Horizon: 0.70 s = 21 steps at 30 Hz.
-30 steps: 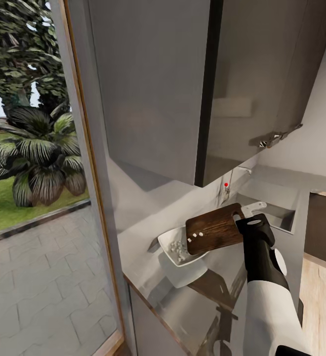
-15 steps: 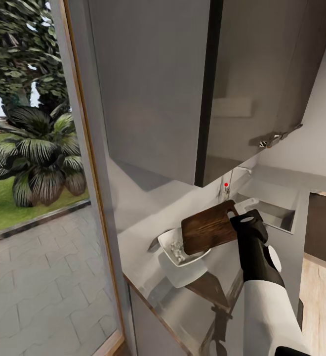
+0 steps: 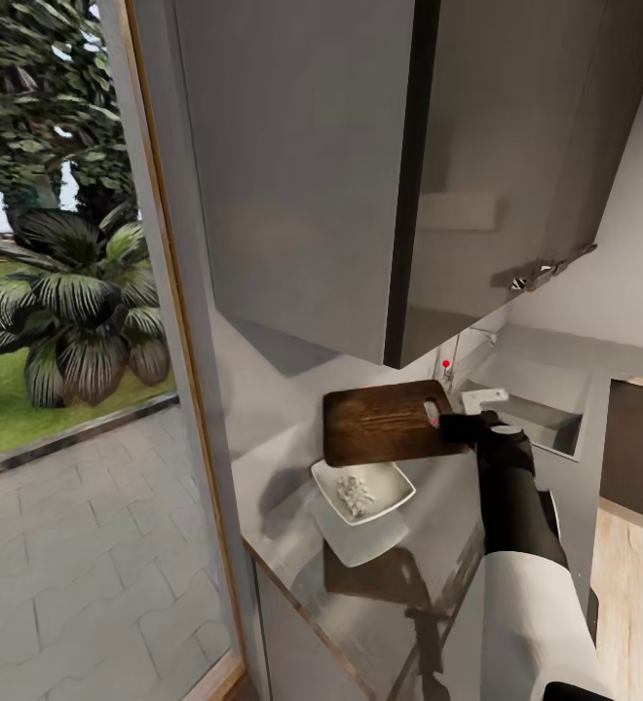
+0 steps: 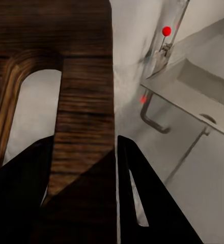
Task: In the kitchen, take the Vidalia onion out of the sink, dice it on the chopping board with the paring knife, put the diced onion into the bowl on the countertop, then place both the paring knife and the chopping board into the sink.
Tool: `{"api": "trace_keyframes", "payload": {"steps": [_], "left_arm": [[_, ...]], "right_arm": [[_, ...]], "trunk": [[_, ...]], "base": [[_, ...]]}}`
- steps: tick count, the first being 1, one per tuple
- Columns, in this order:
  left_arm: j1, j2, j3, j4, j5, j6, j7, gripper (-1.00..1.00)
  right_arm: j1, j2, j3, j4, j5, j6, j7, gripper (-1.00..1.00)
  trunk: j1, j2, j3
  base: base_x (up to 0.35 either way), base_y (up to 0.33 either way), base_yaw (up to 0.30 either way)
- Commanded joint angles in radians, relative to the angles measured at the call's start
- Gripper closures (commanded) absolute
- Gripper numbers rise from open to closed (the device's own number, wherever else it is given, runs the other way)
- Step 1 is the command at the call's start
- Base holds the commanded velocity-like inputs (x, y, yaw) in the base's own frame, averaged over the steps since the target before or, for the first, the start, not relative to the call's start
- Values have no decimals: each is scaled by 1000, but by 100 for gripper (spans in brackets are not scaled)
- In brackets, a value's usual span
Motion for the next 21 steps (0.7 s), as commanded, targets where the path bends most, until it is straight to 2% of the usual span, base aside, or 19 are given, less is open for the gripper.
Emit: {"api": "trace_keyframes", "payload": {"steps": [1, 2, 4, 9, 13, 21], "left_arm": [[1, 0, 1, -1, 7, -1, -4, -100], [1, 0, 1, -1, 7, -1, -4, -100], [1, 0, 1, -1, 7, -1, -4, -100], [1, 0, 1, 1, 7, -1, -4, -100], [1, -2, 1, 3, 7, -1, -4, -100], [1, -2, 0, 5, 7, -1, -4, -100]], "right_arm": [[-1, -12, -4, -3, -5, -1, 21, 100], [0, -29, -4, -3, -30, -1, 43, 100], [-1, -36, -5, -4, -42, -2, 57, 100], [-1, -40, -15, 9, -47, -5, 65, 100], [-1, -40, -46, 16, -47, -6, 65, 100], [-1, -40, -58, 44, -46, -38, 61, 100]], "trunk": [[0, -1, 0], [0, -1, 0], [0, -1, 0], [0, -1, 0], [0, -1, 0], [0, -1, 0]], "base": [[0, 0, 0], [0, 0, 0], [0, 0, 0], [-45, 0, 0], [-292, 0, 0], [-340, 0, 0]]}}
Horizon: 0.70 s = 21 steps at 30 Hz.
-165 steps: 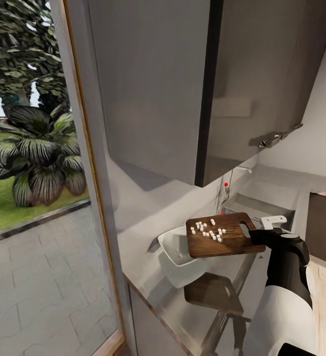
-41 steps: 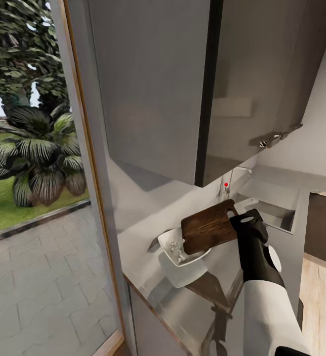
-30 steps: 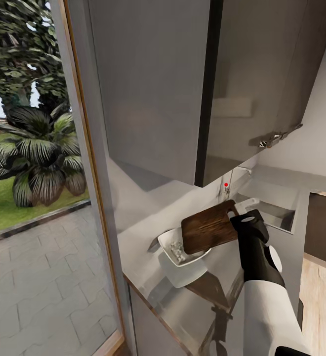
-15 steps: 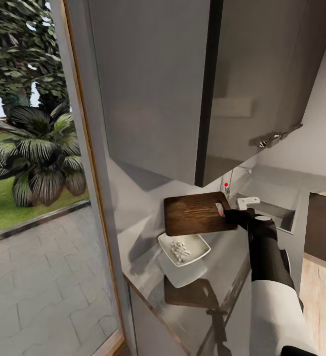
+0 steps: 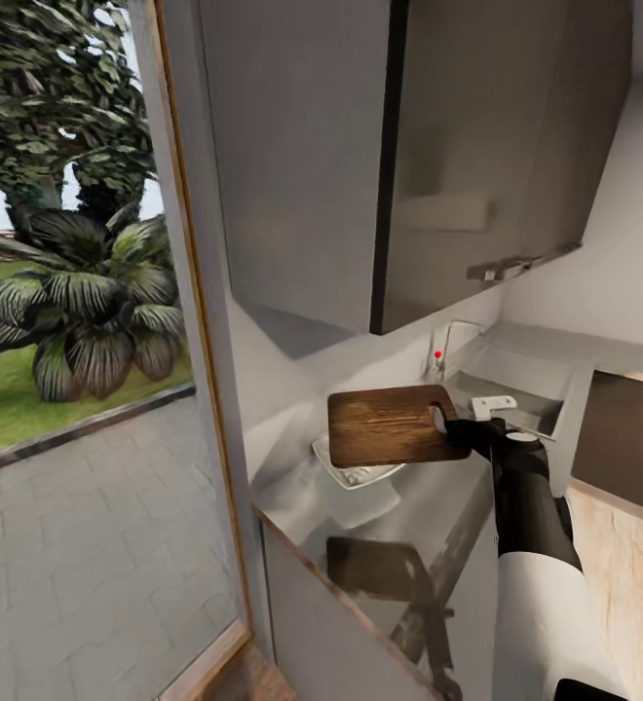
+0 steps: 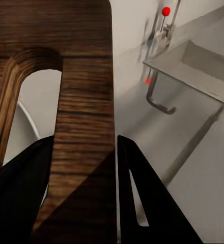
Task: In the kitchen, take the Vidalia onion out of the sink, dice it on the chopping board with the paring knife, put the diced onion into the bowl on the countertop, then place both the paring knife and the chopping board into the sink.
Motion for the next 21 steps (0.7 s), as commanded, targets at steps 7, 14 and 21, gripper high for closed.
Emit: {"api": "trace_keyframes", "payload": {"steps": [7, 14, 21], "left_arm": [[1, 0, 1, -1, 7, -1, -4, -100], [1, -2, 1, -2, 6, -1, -4, -100], [1, -2, 1, -2, 6, -1, -4, -100]], "right_arm": [[0, 1, -3, 1, 9, -2, 8, 100], [0, 1, -3, 1, 9, -4, 6, 100], [-1, 1, -2, 1, 9, -4, 6, 100]], "trunk": [[0, -1, 0], [0, -1, 0], [0, -1, 0]], "base": [[-344, -21, 0], [-312, -166, 3], [-275, -203, 161]]}}
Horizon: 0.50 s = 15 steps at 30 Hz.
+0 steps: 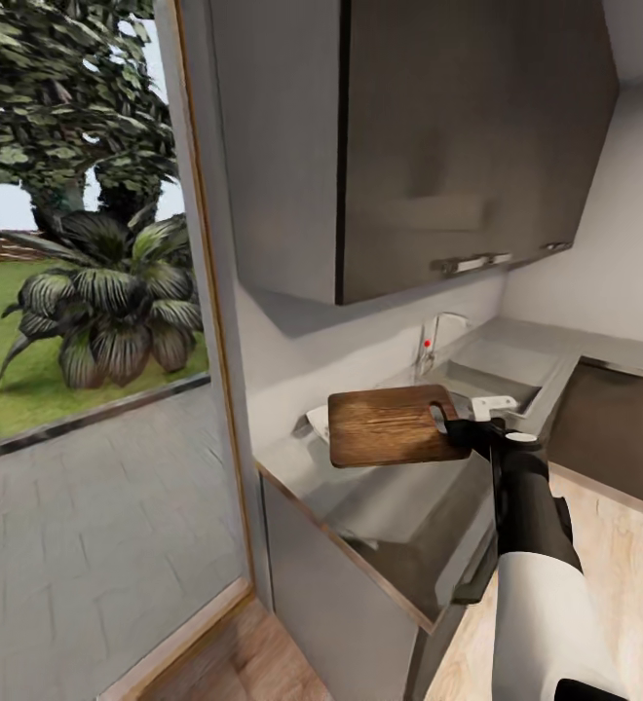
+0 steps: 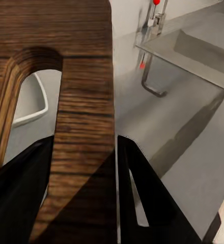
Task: In the kitchen, take the Vidalia onion out of the sink, dice it on the chopping board with the paring knife, put the diced onion into the bowl on the countertop, then place both the paring knife and the chopping board into the sink.
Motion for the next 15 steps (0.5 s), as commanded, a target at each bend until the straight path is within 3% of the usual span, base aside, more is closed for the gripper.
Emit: {"api": "trace_keyframes", "payload": {"steps": [1, 15], "left_arm": [[1, -1, 1, -1, 8, -1, -4, -100], [1, -1, 1, -1, 8, -1, -4, -100]], "right_arm": [[-1, 1, -3, -1, 7, 1, 10, 100], [0, 1, -2, -1, 7, 1, 10, 100]], "trunk": [[0, -1, 0], [0, -1, 0]], "base": [[-256, -214, 250], [-176, -257, 283]]}}
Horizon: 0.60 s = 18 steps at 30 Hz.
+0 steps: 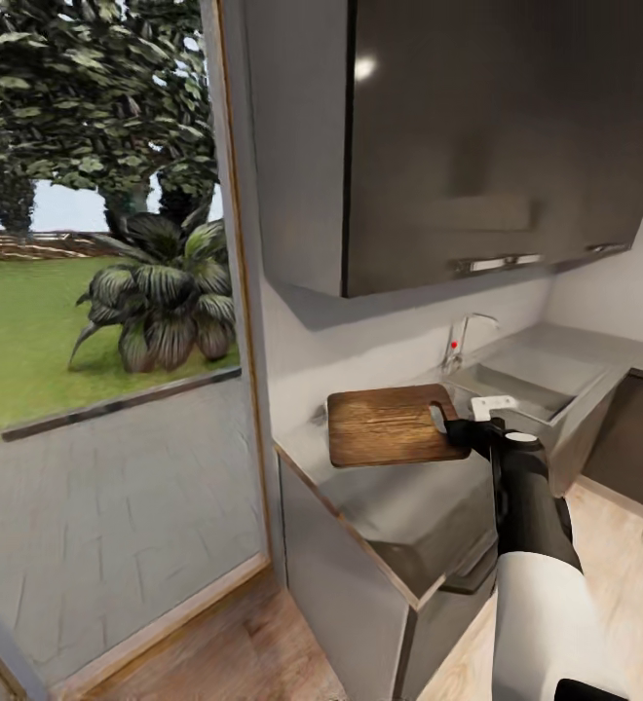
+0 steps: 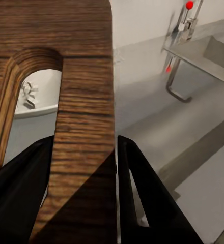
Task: In the kitchen, take the Vidalia onion out of the sink, dice it on the chopping board with the paring knife, put the diced onion into the bowl on the countertop, then place both the paring knife and the chopping board into the sink.
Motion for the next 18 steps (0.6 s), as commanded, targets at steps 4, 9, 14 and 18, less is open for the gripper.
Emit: {"api": "trace_keyframes", "payload": {"steps": [4, 9, 14, 18], "left_arm": [[1, -1, 1, -1, 8, -1, -4, -100], [1, -1, 1, -1, 8, -1, -4, -100], [1, -1, 1, -1, 8, -1, -4, -100], [0, -1, 1, -1, 8, -1, -4, -100]], "right_arm": [[-1, 2, -3, -1, 10, 1, 9, 100], [-1, 2, -3, -1, 10, 1, 9, 100], [-1, 1, -3, -1, 10, 1, 9, 100], [-1, 2, -3, -1, 10, -9, 9, 100]], "trunk": [[0, -1, 0], [0, -1, 0], [0, -1, 0], [0, -1, 0]], "base": [[-152, -270, 286], [-137, -270, 286], [-104, -270, 286], [-95, -270, 286]]}}
